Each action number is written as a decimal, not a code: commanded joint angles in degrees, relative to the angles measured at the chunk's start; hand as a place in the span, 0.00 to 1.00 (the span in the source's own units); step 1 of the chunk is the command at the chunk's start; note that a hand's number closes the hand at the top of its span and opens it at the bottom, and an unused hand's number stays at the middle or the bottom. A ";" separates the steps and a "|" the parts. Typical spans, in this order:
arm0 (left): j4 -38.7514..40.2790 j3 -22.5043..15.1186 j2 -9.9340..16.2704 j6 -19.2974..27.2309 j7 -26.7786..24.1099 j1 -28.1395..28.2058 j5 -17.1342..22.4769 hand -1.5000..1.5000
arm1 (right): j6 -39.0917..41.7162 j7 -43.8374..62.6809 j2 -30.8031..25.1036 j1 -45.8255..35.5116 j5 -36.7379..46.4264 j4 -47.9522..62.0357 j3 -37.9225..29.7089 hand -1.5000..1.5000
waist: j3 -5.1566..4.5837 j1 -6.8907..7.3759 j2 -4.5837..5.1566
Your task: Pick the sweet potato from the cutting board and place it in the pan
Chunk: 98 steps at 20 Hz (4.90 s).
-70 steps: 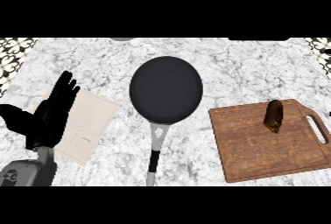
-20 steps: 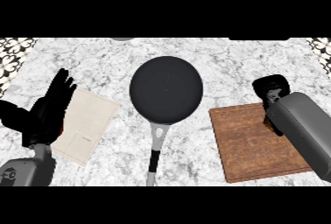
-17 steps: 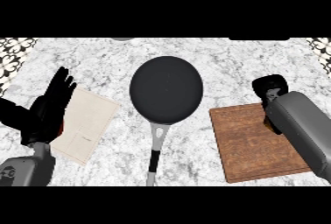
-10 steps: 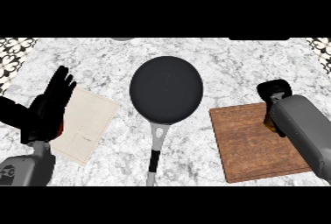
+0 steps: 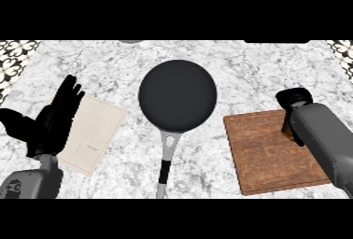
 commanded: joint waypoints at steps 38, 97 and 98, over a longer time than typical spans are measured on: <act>3.36 -4.90 -3.83 -3.65 2.22 -7.40 -1.77 0.50 | -32.99 42.86 26.34 -30.05 1.47 -12.38 3.13 1.00 | -0.48 10.93 -0.05; 0.93 1.64 -1.12 -2.21 2.02 -2.01 -1.60 0.50 | -96.58 22.21 26.37 -7.35 -24.75 -1.59 -2.39 0.00 | 0.09 0.68 0.07; -2.06 2.34 -0.86 -0.71 3.64 -1.52 -1.72 0.50 | -96.67 19.39 26.37 -3.06 -25.57 -5.04 -3.61 0.00 | 0.12 -0.60 -0.46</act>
